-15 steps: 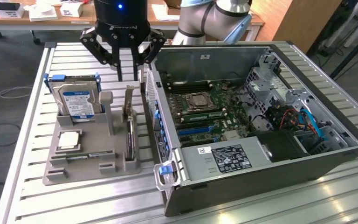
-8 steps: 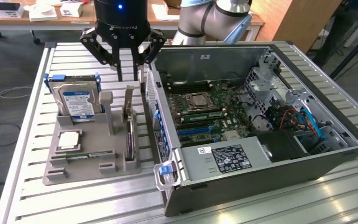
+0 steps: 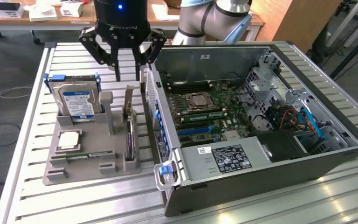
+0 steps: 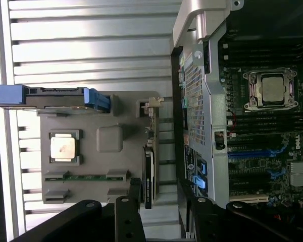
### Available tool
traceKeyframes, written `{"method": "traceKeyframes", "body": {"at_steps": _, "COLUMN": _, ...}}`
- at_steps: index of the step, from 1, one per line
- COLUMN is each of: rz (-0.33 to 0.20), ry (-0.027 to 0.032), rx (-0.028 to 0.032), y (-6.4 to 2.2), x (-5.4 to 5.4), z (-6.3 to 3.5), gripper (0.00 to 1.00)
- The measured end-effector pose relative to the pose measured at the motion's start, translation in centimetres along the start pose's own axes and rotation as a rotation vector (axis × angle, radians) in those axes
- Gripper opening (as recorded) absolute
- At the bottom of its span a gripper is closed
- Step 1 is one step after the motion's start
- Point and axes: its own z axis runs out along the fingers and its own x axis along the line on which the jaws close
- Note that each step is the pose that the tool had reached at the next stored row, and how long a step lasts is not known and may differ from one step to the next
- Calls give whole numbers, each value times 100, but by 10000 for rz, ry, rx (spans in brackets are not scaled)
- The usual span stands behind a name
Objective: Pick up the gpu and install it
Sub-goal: 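Pick up the gpu and move the gpu toward the slot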
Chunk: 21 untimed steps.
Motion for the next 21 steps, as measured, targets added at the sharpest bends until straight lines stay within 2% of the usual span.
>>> {"method": "traceKeyframes", "body": {"at_steps": 21, "rz": 0, "ry": 0, "rx": -1, "y": -6, "x": 3, "z": 135, "gripper": 43}}
